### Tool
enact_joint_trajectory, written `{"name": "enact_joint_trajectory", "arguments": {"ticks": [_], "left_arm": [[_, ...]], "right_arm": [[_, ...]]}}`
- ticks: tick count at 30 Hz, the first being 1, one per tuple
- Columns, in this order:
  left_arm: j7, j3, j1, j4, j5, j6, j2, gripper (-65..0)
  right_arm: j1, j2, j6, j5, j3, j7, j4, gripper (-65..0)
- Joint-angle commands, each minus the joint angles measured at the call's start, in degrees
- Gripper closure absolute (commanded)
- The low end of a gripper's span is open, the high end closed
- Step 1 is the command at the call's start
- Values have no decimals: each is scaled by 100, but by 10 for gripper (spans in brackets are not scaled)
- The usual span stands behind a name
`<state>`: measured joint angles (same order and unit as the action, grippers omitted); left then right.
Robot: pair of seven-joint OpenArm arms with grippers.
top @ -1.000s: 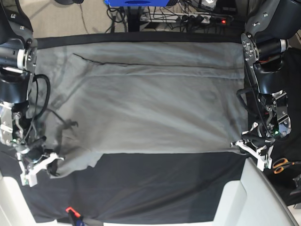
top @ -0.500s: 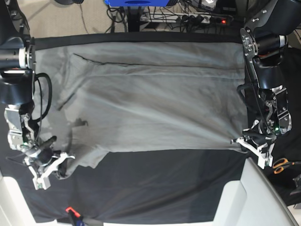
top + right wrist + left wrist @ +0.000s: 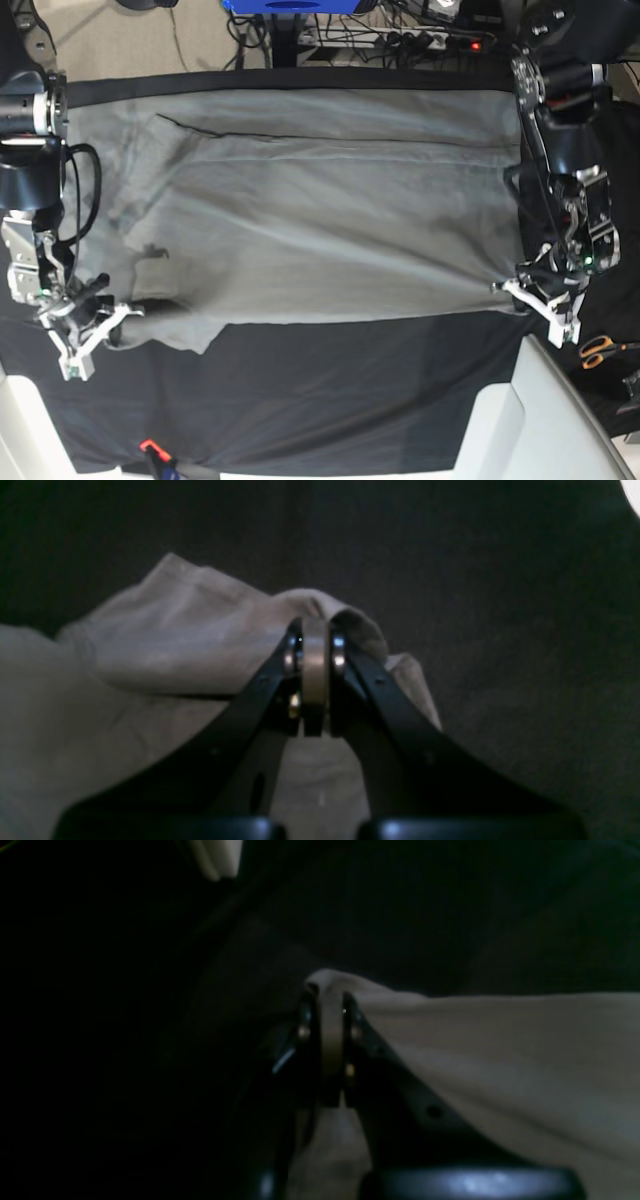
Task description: Fold the T-shirt properly
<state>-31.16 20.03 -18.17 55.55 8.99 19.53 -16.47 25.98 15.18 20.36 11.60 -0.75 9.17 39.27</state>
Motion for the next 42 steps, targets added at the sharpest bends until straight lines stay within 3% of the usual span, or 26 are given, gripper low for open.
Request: {"name": "enact_joint_trajectory", "arguments": {"ticks": [1, 6, 11, 15, 24, 42], "left_arm": [[114, 14, -68, 208, 37, -23, -63, 0], [96, 6, 266, 498, 28, -23, 7, 0], [-326, 6, 424, 744, 37, 3, 7, 0], [-344, -3, 565, 946, 2, 3, 7, 0], [-344, -513, 1031, 1043, 28, 12, -37, 0], [-669, -522, 1848, 2247, 37, 12, -10, 0]], "right_arm": [[150, 60, 8, 40, 18, -104, 104, 0], [141, 60, -10, 40, 18, 406, 148, 0], [-237, 60, -27, 49, 36, 925, 966, 0], [-554, -1, -115, 49, 546, 1523, 1572, 0], [-1152, 25, -115, 49, 1012, 2041, 2320, 0], [-2382, -212, -185, 49, 1495, 2929, 3981, 0]]}}
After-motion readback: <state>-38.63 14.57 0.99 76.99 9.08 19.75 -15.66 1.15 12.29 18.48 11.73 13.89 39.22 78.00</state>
